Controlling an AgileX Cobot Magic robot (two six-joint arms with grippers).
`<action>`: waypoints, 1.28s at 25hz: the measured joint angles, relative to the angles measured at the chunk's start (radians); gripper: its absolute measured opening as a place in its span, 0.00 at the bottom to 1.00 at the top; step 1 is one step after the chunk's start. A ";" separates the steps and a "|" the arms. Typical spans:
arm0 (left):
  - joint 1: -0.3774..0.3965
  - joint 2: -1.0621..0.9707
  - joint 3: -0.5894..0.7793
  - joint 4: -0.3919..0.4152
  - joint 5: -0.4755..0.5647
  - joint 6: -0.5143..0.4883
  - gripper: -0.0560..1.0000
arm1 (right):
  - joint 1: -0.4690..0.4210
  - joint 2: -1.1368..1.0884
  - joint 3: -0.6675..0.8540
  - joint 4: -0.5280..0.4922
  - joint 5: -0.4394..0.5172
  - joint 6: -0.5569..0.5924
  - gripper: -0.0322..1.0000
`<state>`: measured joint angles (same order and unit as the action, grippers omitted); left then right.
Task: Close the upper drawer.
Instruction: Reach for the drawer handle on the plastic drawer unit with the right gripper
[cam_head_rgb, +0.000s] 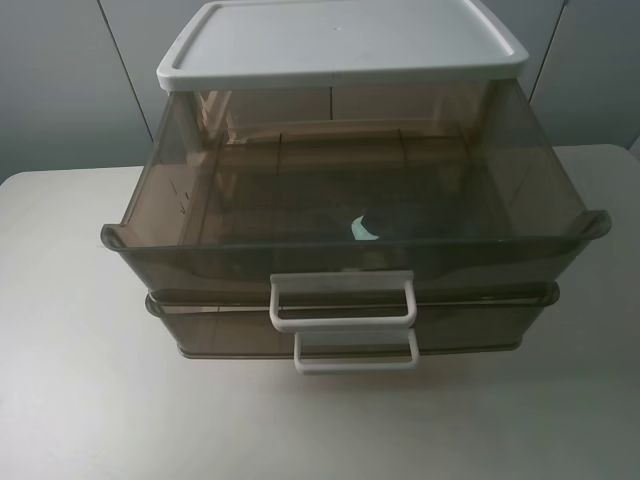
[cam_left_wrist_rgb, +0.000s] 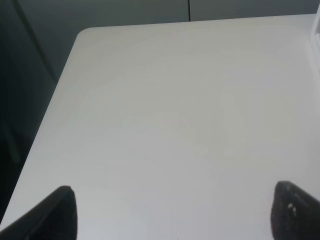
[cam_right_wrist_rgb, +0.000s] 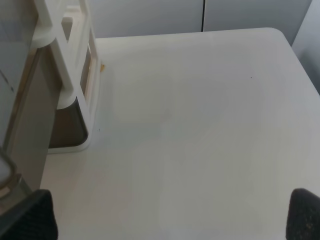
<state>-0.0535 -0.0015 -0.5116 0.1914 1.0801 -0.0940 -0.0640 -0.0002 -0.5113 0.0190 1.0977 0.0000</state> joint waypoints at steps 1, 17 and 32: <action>0.000 0.000 0.000 0.000 0.000 0.000 0.76 | 0.000 0.000 0.000 0.000 0.000 0.000 0.71; 0.000 0.000 0.000 0.000 0.000 0.000 0.76 | 0.000 0.000 0.000 0.000 0.000 0.000 0.71; 0.000 0.000 0.000 0.000 0.000 0.000 0.76 | 0.148 0.377 -0.266 -0.089 0.013 0.000 0.71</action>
<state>-0.0535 -0.0015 -0.5116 0.1914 1.0801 -0.0940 0.0845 0.3773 -0.7776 -0.0698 1.1105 0.0000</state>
